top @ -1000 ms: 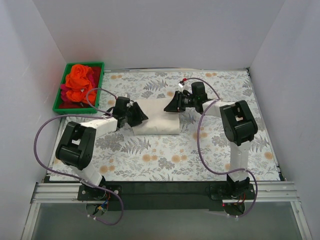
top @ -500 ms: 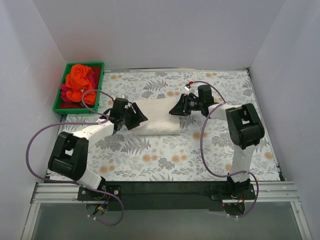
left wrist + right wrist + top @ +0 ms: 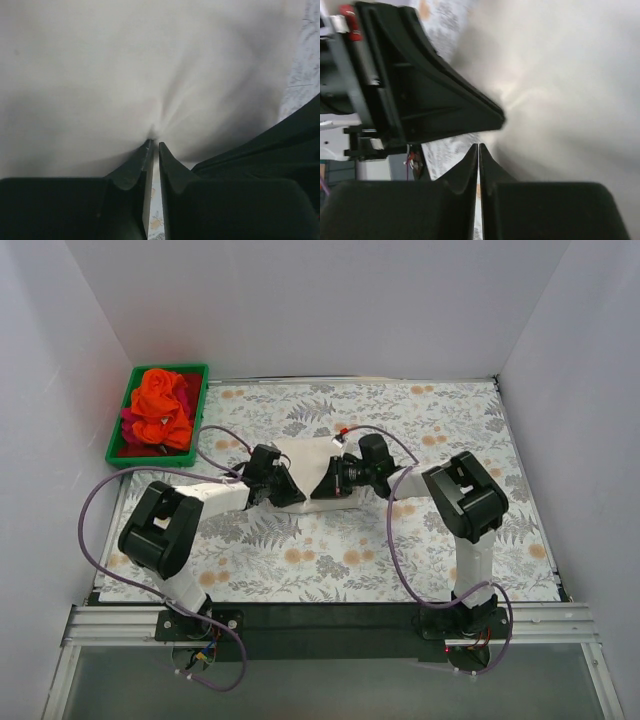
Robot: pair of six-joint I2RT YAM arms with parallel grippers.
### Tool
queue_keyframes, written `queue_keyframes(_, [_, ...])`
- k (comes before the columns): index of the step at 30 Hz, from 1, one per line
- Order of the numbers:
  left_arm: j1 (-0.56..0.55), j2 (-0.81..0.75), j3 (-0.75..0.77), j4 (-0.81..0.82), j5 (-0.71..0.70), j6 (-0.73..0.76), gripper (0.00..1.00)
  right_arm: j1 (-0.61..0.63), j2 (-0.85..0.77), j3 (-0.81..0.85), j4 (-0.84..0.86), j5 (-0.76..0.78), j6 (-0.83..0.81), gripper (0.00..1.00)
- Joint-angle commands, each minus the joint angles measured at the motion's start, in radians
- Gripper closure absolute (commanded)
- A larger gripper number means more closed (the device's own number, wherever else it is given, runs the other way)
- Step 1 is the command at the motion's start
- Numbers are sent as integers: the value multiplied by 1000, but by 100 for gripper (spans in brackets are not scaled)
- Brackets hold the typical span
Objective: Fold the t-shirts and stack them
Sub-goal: Fold the tshirt
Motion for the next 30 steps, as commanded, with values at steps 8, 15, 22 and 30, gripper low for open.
queue_keyframes(8, [95, 126, -240, 116, 86, -154, 100, -127, 171, -244, 202, -19, 30, 99])
queue_keyframes(15, [113, -73, -231, 59, 102, -110, 92, -201, 1, -295, 201, -85, 53, 99])
queue_keyframes(22, [115, -251, -170, -1, 61, -64, 84, -189, -123, -234, 197, -132, 110, 99])
queue_keyframes(30, [179, -169, -282, 44, 34, -88, 92, -178, 41, -131, 197, -63, 96, 99])
